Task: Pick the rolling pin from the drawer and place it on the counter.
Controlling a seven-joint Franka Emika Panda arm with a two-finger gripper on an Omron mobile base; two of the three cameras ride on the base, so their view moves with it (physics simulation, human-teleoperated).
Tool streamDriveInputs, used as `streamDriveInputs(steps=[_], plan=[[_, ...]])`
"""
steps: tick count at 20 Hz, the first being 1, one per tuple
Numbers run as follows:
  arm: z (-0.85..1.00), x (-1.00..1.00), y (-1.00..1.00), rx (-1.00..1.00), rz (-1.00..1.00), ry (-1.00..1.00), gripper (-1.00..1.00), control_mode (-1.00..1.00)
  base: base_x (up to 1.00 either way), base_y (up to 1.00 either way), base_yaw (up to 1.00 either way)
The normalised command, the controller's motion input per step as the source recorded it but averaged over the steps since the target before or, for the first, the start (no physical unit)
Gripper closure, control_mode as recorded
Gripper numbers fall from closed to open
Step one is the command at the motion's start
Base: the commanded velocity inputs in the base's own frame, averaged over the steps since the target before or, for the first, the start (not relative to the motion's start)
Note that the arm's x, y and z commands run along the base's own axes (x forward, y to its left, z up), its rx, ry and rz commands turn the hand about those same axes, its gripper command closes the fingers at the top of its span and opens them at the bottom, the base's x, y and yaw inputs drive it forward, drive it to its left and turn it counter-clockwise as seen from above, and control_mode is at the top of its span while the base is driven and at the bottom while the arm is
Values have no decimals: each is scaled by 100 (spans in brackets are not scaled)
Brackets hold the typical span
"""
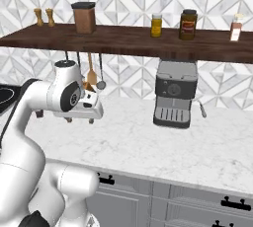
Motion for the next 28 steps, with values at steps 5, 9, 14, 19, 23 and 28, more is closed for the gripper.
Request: streamDriveInputs(steps=[5,9,14,19,23,28], plan=[[0,0,0,0,0,0,-100,100,-26,-15,33],[0,0,0,0,0,0,-100,100,-20,0,45],[0,0,0,0,0,0,-100,100,-18,-9,48],[0,0,0,0,0,0,-100,100,-38,-25,44],[0,0,0,0,0,0,-100,100,-46,-27,38],[0,0,0,0,0,0,-100,100,-32,-6,30]])
